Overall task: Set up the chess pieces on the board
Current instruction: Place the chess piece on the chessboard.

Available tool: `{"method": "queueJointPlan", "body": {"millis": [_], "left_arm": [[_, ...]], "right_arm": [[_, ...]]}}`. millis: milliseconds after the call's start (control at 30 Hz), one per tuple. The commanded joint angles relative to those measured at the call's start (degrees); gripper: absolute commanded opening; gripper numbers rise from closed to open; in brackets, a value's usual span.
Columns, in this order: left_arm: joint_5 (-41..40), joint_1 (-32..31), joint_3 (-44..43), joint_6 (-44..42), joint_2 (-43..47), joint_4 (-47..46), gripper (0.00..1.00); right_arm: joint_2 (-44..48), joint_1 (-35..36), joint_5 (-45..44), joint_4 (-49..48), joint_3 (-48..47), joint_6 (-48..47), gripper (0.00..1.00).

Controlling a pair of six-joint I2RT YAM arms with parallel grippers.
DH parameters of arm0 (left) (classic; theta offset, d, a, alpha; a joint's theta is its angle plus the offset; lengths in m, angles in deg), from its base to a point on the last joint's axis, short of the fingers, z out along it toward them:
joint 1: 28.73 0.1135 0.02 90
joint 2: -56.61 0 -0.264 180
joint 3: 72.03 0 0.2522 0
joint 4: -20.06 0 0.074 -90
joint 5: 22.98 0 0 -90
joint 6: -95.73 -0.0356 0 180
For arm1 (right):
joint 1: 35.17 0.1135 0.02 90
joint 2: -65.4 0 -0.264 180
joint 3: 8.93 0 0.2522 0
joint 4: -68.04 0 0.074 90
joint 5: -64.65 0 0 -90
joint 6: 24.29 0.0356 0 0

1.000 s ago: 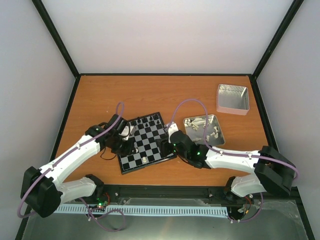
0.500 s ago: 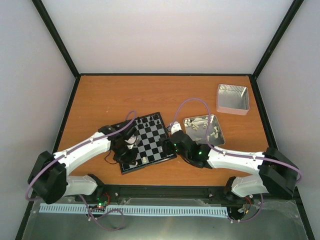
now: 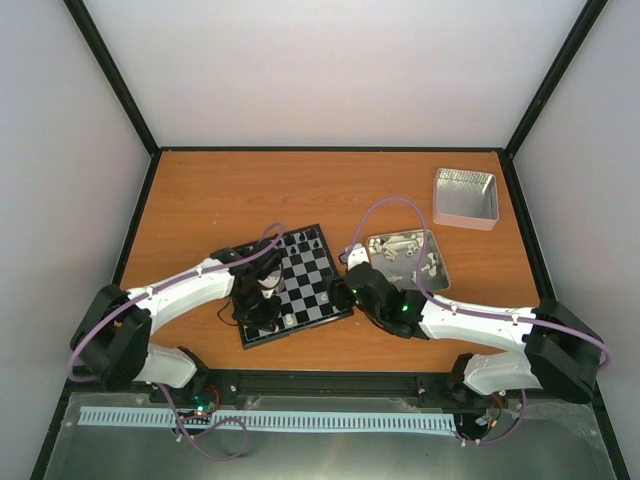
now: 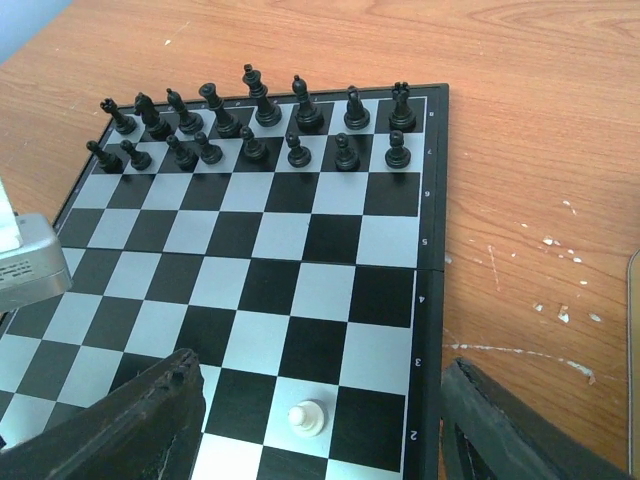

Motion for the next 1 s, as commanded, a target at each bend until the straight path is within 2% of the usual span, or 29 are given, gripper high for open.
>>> {"method": "queueJointPlan", "body": {"millis": [0,133,333,667,967], "left_arm": [[-0.1,-0.4,-2.2,0.6,-1.3,-1.8,0.09],[-3.2,-0.4,-2.7,1.3,-2.0,-1.9,0.10],[-3.1,-0.4,-3.1,1.2,-2.7,-2.8,0.13],[-1.7,-0.3,-4.6,0.8,-0.8,-2.1,0.27],[-2.6,-0.4,-3.8,1.1,0.8,-2.2,0.26]], "right_arm": [[0.9,-0.4,-1.9,-0.1,0.7,1.1,0.64],[0.7,-0.4,-1.6,-0.1,0.7,1.4,0.65],[0.2,-0.3,-1.3,0.3,0.4,1.3,0.65],[-0.4,-0.4,-0.7,0.2,0.0,1.5,0.65],[0.5,-0.4,-1.0,0.6,0.3,1.9,0.65]]}}
